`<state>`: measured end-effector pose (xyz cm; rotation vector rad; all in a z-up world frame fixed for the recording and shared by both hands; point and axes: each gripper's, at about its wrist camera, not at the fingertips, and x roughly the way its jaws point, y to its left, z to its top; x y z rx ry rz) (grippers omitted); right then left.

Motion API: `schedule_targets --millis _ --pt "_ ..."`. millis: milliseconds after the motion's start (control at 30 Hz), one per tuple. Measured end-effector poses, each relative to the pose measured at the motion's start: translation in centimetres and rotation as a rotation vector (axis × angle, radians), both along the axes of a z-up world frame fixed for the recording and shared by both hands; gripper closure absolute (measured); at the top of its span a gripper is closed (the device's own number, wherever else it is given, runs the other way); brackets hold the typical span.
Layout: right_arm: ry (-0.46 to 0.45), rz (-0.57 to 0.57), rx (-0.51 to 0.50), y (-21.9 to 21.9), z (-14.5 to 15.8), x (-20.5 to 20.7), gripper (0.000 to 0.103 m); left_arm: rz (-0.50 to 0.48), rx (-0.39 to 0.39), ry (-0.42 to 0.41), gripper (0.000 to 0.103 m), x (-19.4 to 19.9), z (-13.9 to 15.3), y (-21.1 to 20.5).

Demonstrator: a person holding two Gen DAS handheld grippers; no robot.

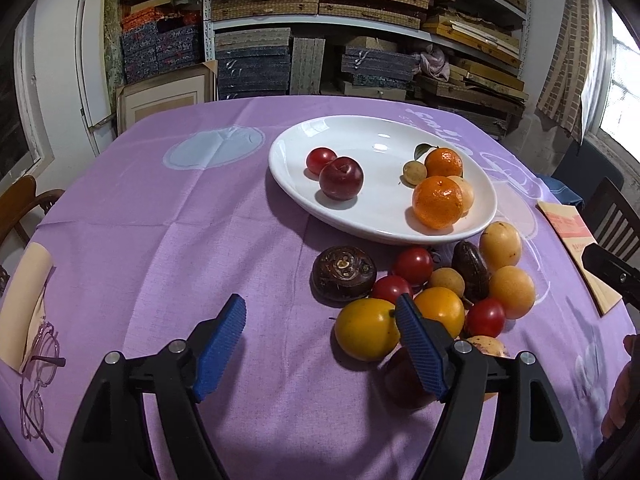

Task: Organize fruits
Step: 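Lift both open tools away from the plate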

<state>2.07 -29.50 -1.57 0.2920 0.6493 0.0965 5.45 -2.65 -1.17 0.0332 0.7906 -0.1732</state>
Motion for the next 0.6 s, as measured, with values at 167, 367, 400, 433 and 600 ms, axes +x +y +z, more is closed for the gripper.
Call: schedule_targets --millis 167,367,400,433,600 --pt "0.001 0.0 0.002 0.0 0.0 0.0 0.004 -0.012 0.025 0.012 0.02 -0.2 -0.6 -0.5" --pt "0.004 -0.002 0.004 0.0 0.0 0.0 0.004 0.034 0.04 0.037 0.014 -0.1 -1.4 1.1" --pt "0.004 -0.002 0.004 0.0 0.0 0.0 0.004 0.042 0.035 0.048 0.014 0.0 -1.6 1.4" --pt "0.003 -0.002 0.005 0.0 0.0 0.0 0.004 0.047 0.026 0.06 0.014 0.2 -1.7 1.7" --pt "0.006 -0.002 0.007 -0.2 -0.2 0.0 0.004 0.026 0.003 0.049 0.016 0.3 -1.7 1.5"
